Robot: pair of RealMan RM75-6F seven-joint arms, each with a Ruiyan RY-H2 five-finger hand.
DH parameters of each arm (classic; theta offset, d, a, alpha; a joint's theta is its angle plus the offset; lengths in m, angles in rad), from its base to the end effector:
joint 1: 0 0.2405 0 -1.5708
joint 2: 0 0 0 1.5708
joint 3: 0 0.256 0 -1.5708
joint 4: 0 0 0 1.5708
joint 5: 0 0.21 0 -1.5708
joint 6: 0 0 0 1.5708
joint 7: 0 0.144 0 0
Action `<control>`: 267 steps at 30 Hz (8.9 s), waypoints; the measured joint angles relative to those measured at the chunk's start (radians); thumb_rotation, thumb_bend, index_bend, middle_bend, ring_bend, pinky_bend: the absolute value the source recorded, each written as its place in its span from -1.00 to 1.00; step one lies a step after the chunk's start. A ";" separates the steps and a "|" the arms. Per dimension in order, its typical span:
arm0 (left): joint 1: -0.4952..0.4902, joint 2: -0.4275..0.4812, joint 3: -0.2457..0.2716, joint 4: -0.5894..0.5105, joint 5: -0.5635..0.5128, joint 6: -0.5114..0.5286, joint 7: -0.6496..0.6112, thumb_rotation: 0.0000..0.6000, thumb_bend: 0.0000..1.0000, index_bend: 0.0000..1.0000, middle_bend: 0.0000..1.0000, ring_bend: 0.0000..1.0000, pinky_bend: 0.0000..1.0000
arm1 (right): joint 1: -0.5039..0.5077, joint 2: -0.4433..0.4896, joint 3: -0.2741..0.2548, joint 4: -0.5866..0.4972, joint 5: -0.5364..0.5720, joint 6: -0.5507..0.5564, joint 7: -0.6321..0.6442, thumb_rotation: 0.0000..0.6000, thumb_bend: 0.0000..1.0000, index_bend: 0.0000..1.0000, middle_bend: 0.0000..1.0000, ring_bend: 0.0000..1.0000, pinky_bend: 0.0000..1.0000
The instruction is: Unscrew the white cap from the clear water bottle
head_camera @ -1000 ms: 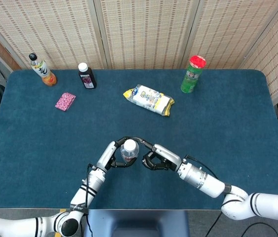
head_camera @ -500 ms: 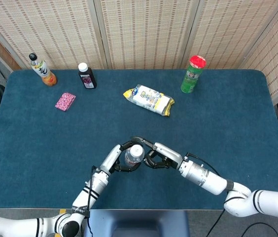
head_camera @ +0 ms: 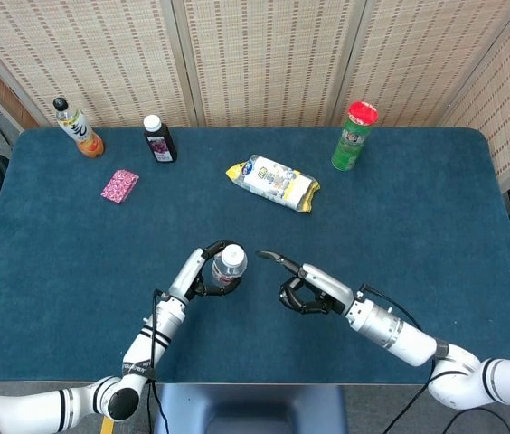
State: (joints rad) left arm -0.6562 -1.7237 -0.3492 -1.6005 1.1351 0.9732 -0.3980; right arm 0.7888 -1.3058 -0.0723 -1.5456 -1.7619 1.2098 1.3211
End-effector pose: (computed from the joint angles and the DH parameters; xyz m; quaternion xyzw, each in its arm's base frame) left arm -0.0814 0.3169 -0.0399 -0.4577 -0.6745 -0.5616 0.1415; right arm -0.1309 -0.2922 0.0417 -0.5495 0.6513 -0.5177 0.0763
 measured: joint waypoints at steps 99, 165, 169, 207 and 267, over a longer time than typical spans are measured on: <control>-0.059 0.091 0.020 -0.108 -0.063 -0.062 0.110 1.00 0.13 0.18 0.39 -0.32 -0.55 | -0.039 -0.031 -0.081 0.070 -0.061 0.103 0.001 0.26 0.36 -1.00 0.81 0.55 0.66; -0.115 0.077 0.075 -0.145 -0.083 -0.040 0.324 1.00 0.15 0.19 0.42 -0.25 -0.55 | 0.054 0.029 -0.112 0.084 -0.111 0.033 0.054 0.17 0.36 -1.00 0.91 0.62 0.67; -0.119 0.088 0.080 -0.154 -0.087 -0.050 0.333 1.00 0.17 0.19 0.42 -0.23 -0.55 | 0.067 0.043 -0.117 0.081 -0.117 0.023 0.051 0.16 0.36 -1.00 0.91 0.63 0.67; -0.146 0.275 0.085 -0.178 -0.240 -0.257 0.193 1.00 0.18 0.19 0.45 -0.18 -0.48 | 0.078 0.266 -0.040 -0.105 0.095 -0.097 -0.587 0.15 -0.60 -0.86 0.47 0.05 0.13; -0.272 0.256 0.073 -0.251 -0.438 -0.143 0.358 1.00 0.19 0.18 0.51 -0.18 -0.47 | 0.412 0.286 0.175 -0.523 1.046 -0.369 -1.810 0.52 -0.63 -0.65 0.54 0.24 0.08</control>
State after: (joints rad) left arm -0.9283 -1.4682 -0.2761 -1.8512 0.6972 0.8303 -0.0404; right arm 1.2010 -1.0202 0.1030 -2.0686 -0.7160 0.8410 -0.4891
